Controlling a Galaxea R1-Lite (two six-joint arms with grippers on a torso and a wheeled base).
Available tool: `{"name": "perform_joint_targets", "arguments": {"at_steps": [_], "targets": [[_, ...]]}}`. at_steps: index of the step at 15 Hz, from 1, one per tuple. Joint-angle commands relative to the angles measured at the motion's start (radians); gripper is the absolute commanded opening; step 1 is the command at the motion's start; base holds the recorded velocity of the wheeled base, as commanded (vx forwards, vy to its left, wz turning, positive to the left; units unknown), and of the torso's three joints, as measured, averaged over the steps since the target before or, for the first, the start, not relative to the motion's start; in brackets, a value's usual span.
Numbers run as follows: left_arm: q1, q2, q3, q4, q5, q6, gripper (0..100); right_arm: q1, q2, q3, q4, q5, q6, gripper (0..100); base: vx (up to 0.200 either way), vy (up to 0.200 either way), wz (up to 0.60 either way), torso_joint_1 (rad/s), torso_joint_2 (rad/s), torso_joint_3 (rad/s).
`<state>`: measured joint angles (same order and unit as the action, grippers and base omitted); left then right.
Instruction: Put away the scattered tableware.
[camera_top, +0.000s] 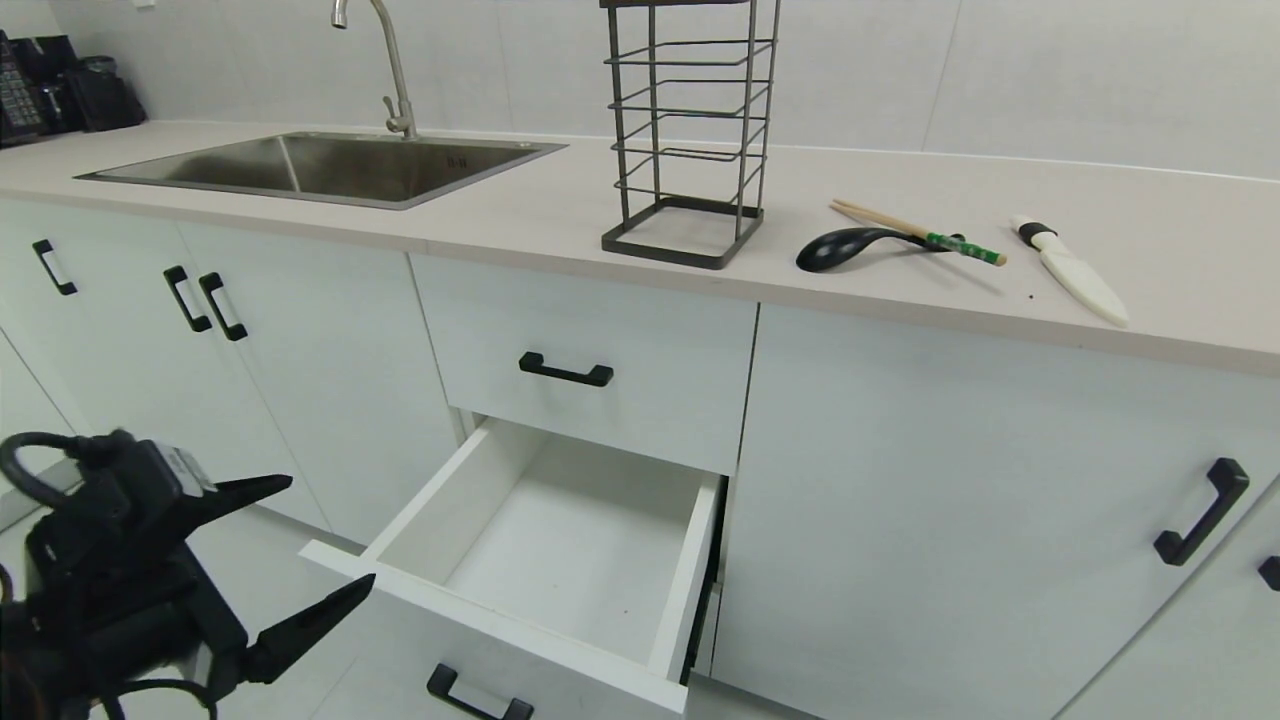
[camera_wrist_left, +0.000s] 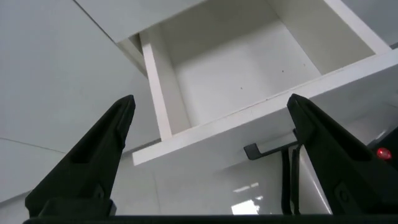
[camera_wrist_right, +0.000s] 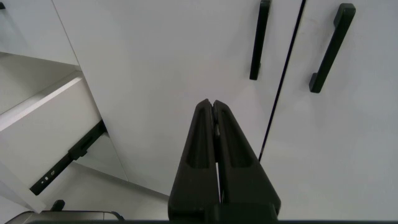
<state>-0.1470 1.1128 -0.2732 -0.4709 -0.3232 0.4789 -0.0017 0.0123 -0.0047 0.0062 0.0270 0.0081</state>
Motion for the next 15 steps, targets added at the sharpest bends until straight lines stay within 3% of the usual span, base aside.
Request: {"name": "perform_joint_targets", "arguments": {"at_steps": [1, 4, 5, 6, 9, 10, 12, 15], "targets": [[0.041, -0.189, 0.025, 0.003, -0.007, -0.010, 100, 0.000, 0.001, 0.000, 0.000, 0.001, 0.000, 0, 0.000, 0.000, 0.00, 0.000, 0.00, 0.000], [0.080, -0.421, 0.060, -0.002, -0.028, -0.155, 100, 0.000, 0.001, 0.000, 0.000, 0.001, 0.000, 0, 0.000, 0.000, 0.00, 0.000, 0.00, 0.000], [0.080, -0.421, 0.060, -0.002, -0.028, -0.155, 100, 0.000, 0.001, 0.000, 0.000, 0.001, 0.000, 0, 0.000, 0.000, 0.00, 0.000, 0.00, 0.000], [0.093, -0.600, 0.095, 0.005, -0.028, -0.191, 100, 0.000, 0.001, 0.000, 0.000, 0.001, 0.000, 0, 0.000, 0.000, 0.00, 0.000, 0.00, 0.000], [0.130, -0.824, 0.154, 0.005, -0.033, -0.197, 100, 0.000, 0.001, 0.000, 0.000, 0.001, 0.000, 0, 0.000, 0.000, 0.00, 0.000, 0.00, 0.000], [0.135, -0.877, 0.180, 0.005, -0.031, -0.200, 100, 0.000, 0.001, 0.000, 0.000, 0.001, 0.000, 0, 0.000, 0.000, 0.00, 0.000, 0.00, 0.000], [0.167, -0.952, 0.218, 0.015, -0.033, -0.240, 100, 0.000, 0.001, 0.000, 0.000, 0.001, 0.000, 0, 0.000, 0.000, 0.00, 0.000, 0.00, 0.000], [0.179, -1.033, 0.273, 0.109, -0.020, -0.266, 100, 0.000, 0.001, 0.000, 0.000, 0.001, 0.000, 0, 0.000, 0.000, 0.00, 0.000, 0.00, 0.000]]}}
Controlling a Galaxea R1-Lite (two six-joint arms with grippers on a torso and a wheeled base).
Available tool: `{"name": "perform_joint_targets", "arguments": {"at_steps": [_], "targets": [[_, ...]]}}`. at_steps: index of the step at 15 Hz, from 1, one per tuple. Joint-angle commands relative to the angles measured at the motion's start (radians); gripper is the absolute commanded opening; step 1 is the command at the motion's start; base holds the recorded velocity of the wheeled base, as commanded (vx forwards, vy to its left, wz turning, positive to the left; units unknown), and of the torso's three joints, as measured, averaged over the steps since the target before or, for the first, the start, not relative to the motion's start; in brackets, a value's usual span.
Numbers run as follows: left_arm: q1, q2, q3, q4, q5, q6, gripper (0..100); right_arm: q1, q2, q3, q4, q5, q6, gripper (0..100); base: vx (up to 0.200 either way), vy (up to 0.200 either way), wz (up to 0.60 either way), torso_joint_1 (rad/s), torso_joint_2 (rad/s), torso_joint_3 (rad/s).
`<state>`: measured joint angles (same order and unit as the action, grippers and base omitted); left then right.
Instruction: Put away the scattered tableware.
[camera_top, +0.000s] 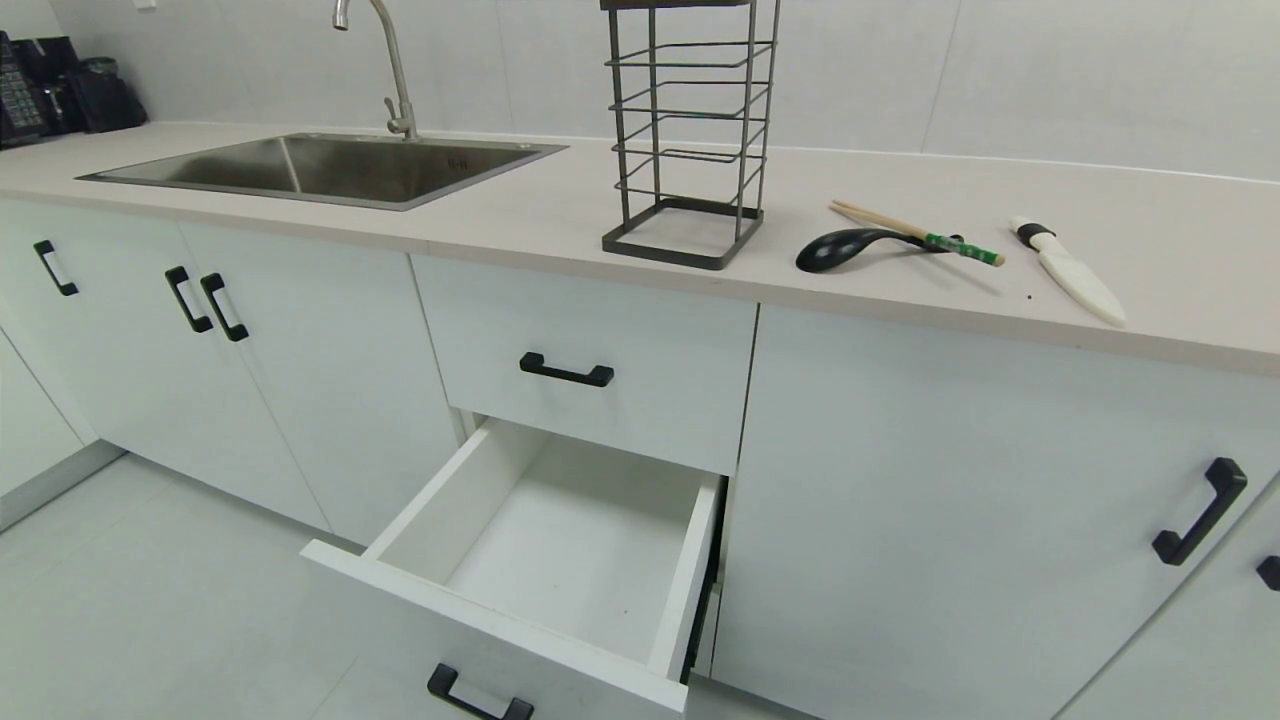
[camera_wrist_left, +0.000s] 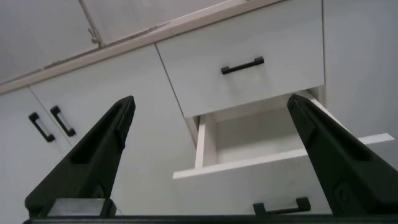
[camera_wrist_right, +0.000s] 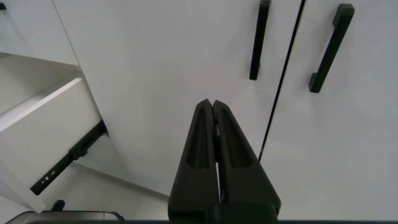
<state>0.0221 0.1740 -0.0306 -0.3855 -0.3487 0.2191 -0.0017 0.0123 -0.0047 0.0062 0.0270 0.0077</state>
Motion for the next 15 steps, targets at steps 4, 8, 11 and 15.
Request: {"name": "perform_joint_targets", "arguments": {"at_steps": [4, 8, 11, 15], "targets": [[0.012, -0.110, 0.031, 0.307, 0.074, -0.015, 100, 0.000, 0.001, 0.000, 0.000, 0.001, 0.000, 0, 0.000, 0.000, 0.00, 0.000, 0.00, 0.000], [0.013, -0.110, 0.031, 0.300, 0.162, 0.025, 100, 0.000, 0.001, 0.000, 0.000, 0.001, 0.000, 0, 0.000, 0.000, 0.00, 0.000, 0.00, 0.000], [0.012, -0.110, 0.031, 0.318, 0.183, -0.004, 100, 0.000, 0.001, 0.000, 0.000, 0.001, 0.000, 0, 0.000, 0.000, 0.00, 0.000, 0.00, 0.000], [0.012, -0.108, 0.031, 0.329, 0.122, -0.037, 100, 0.000, 0.001, 0.000, 0.000, 0.001, 0.000, 0, 0.000, 0.000, 0.00, 0.000, 0.00, 0.000]]}}
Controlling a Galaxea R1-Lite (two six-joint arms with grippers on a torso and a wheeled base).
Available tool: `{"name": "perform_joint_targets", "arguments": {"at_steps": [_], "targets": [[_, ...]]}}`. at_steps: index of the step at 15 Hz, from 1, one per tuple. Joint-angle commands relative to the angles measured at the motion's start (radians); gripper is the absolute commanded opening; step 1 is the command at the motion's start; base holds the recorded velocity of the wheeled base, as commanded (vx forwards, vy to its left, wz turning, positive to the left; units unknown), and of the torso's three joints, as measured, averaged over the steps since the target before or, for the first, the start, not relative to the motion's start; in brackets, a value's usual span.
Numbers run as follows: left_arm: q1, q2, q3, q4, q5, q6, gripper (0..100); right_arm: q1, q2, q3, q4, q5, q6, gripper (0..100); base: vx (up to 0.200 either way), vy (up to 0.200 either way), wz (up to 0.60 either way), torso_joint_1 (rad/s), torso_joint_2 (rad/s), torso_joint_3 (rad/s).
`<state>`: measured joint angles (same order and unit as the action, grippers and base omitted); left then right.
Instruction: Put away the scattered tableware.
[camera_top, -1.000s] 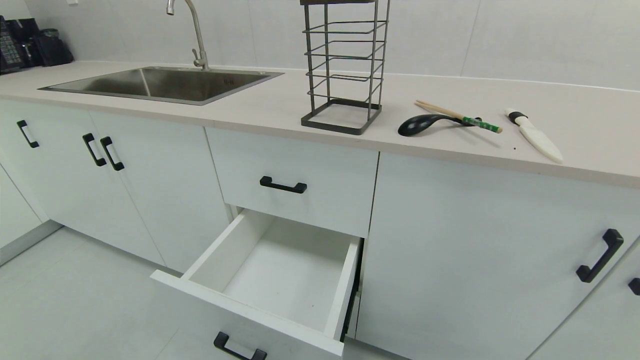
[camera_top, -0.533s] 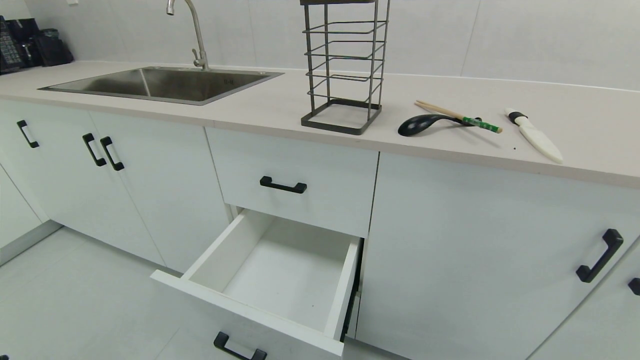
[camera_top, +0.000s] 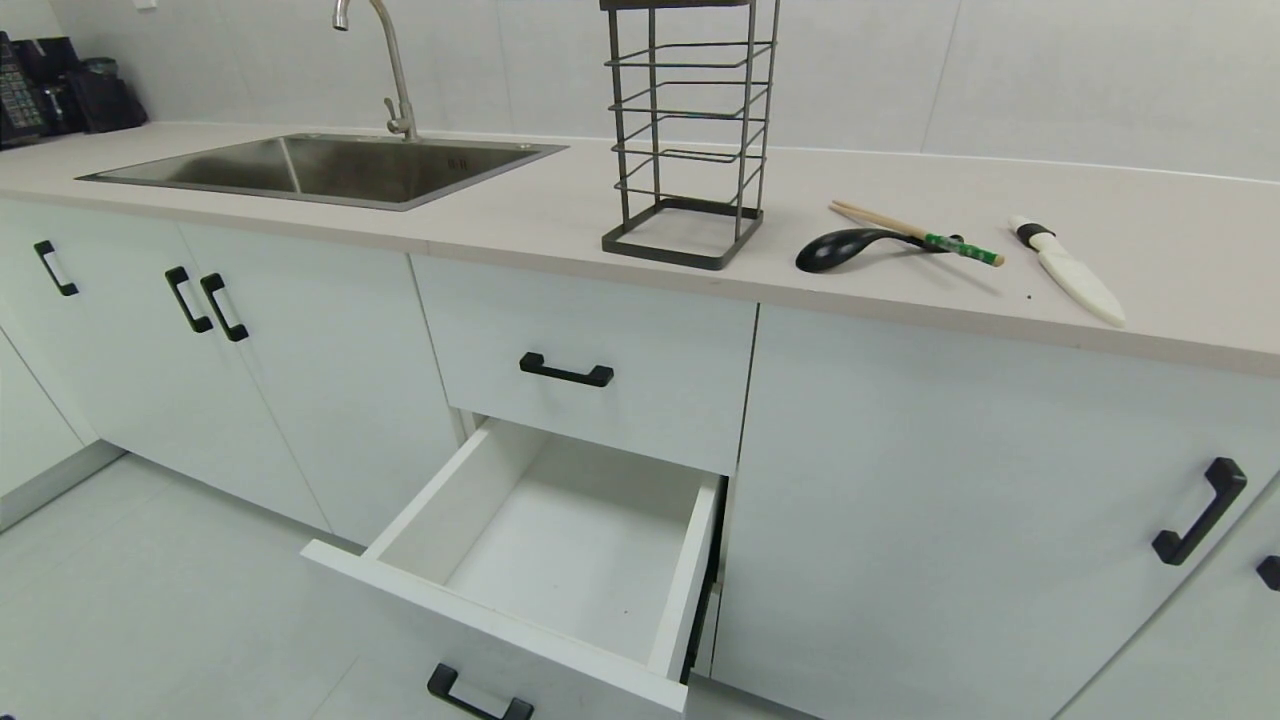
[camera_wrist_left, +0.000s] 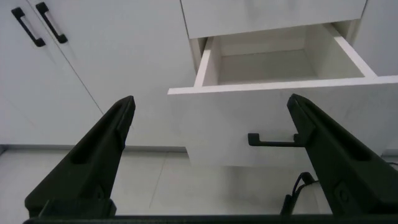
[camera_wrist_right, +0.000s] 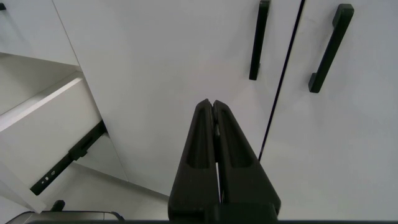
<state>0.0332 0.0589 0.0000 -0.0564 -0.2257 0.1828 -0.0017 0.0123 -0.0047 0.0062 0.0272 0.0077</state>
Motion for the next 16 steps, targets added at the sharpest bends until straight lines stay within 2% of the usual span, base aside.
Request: {"name": "perform_joint_targets", "arguments": {"at_steps": [1, 2, 6, 7, 9, 10, 16], "targets": [[0.002, 0.007, 0.000, -0.003, 0.016, -0.006, 100, 0.000, 0.001, 0.000, 0.000, 0.000, 0.000, 0, 0.000, 0.000, 0.00, 0.000, 0.00, 0.000], [0.004, 0.005, 0.000, -0.008, 0.115, -0.016, 100, 0.000, 0.001, 0.000, 0.000, 0.000, 0.000, 0, 0.000, 0.000, 0.00, 0.000, 0.00, 0.000], [0.004, 0.005, 0.000, -0.007, 0.118, -0.019, 100, 0.000, 0.001, 0.000, 0.000, 0.000, 0.000, 0, 0.000, 0.000, 0.00, 0.000, 0.00, 0.000], [0.002, 0.005, 0.000, 0.013, 0.111, -0.052, 100, 0.000, 0.001, 0.000, 0.000, 0.000, 0.000, 0, 0.000, 0.000, 0.00, 0.000, 0.00, 0.000], [-0.035, -0.059, 0.000, 0.056, 0.128, -0.160, 100, 0.000, 0.001, 0.000, 0.000, 0.000, 0.000, 0, 0.000, 0.000, 0.00, 0.000, 0.00, 0.000], [-0.035, -0.059, 0.000, 0.058, 0.131, -0.169, 100, 0.000, 0.001, 0.000, 0.000, 0.000, 0.000, 0, 0.000, 0.000, 0.00, 0.000, 0.00, 0.000], [-0.035, -0.057, 0.000, 0.056, 0.138, -0.170, 100, 0.002, 0.001, 0.000, 0.000, 0.000, 0.000, 0, 0.000, 0.000, 0.00, 0.000, 0.00, 0.000]]}}
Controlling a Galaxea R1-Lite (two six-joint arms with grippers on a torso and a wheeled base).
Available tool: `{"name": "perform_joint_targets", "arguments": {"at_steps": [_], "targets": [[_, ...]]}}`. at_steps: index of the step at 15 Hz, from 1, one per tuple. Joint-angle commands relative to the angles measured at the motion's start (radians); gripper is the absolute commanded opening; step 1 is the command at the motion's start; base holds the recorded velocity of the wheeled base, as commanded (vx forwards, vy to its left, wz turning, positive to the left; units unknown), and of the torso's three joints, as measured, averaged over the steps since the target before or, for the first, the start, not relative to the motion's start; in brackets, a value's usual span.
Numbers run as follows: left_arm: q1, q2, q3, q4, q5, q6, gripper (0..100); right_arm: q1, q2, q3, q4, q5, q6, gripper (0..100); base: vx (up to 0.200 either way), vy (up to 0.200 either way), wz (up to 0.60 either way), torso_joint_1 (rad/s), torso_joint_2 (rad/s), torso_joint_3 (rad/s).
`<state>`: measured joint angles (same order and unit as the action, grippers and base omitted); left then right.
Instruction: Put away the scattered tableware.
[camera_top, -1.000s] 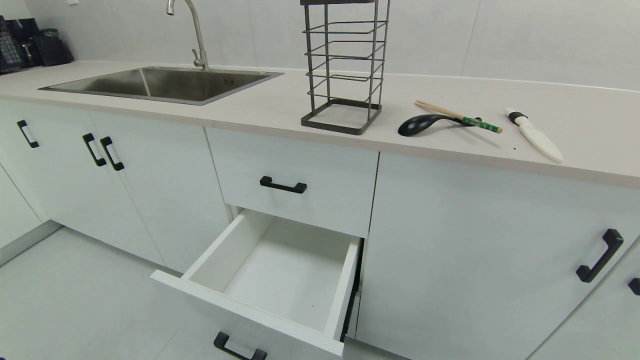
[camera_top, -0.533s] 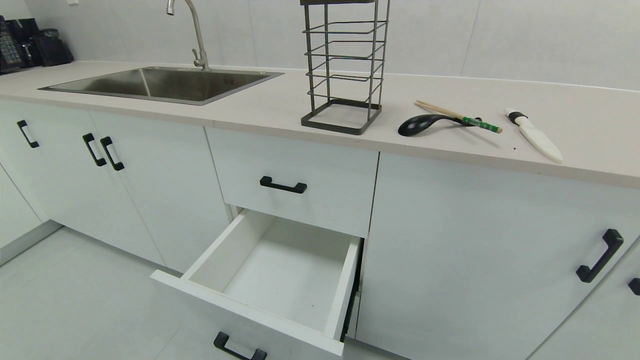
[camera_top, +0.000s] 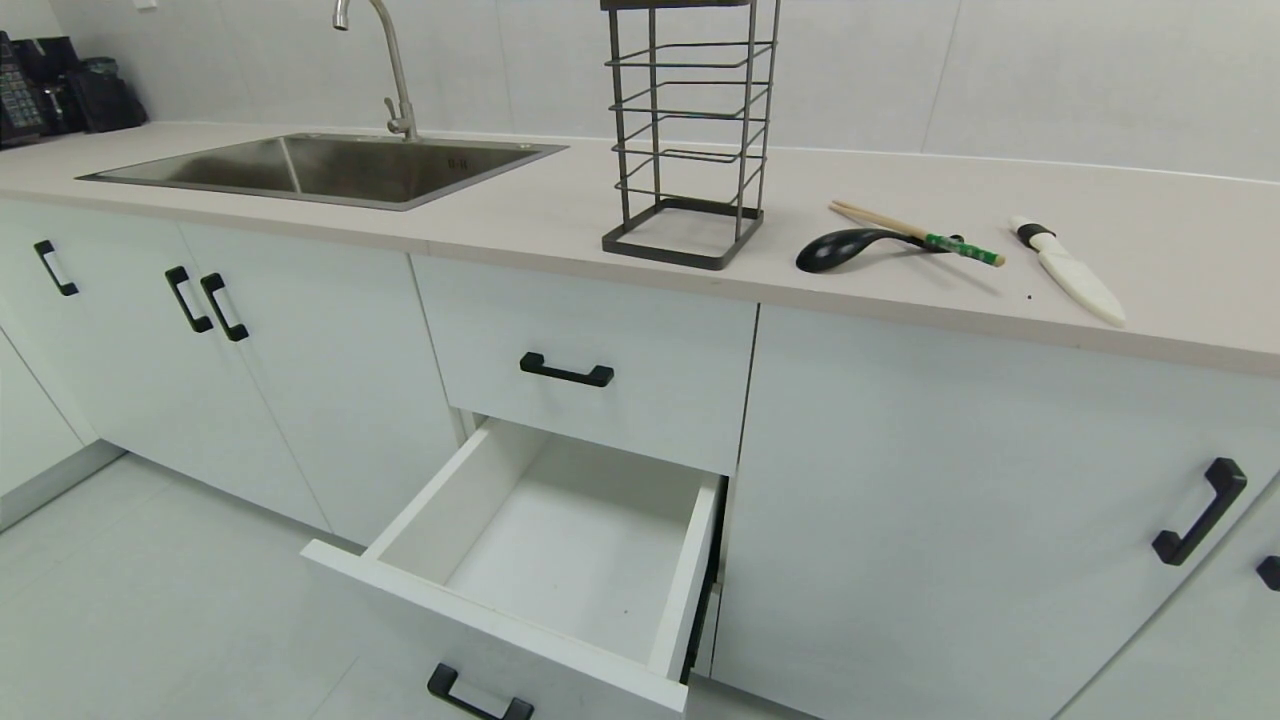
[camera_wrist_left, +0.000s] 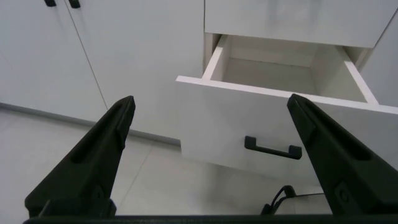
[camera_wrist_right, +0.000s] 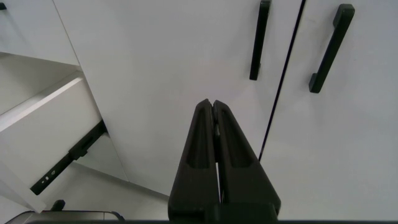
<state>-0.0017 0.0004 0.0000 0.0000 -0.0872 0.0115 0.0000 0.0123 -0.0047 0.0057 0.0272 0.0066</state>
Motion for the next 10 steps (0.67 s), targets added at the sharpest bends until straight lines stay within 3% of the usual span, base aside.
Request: {"name": "perform_joint_targets", "arguments": {"at_steps": [1, 5, 10], "targets": [[0.000, 0.001, 0.000, 0.000, 0.000, 0.001, 100, -0.002, 0.001, 0.000, 0.000, 0.000, 0.001, 0, 0.000, 0.000, 0.00, 0.000, 0.00, 0.000], [0.000, 0.001, 0.000, 0.000, 0.001, -0.001, 100, -0.002, 0.001, 0.000, 0.000, -0.001, 0.000, 0, 0.000, 0.000, 0.00, 0.016, -0.02, -0.007], [0.000, 0.001, 0.000, 0.000, 0.001, -0.002, 100, -0.002, 0.001, 0.000, 0.000, -0.001, 0.000, 0, 0.000, 0.000, 0.00, 0.183, -0.20, -0.202]]}}
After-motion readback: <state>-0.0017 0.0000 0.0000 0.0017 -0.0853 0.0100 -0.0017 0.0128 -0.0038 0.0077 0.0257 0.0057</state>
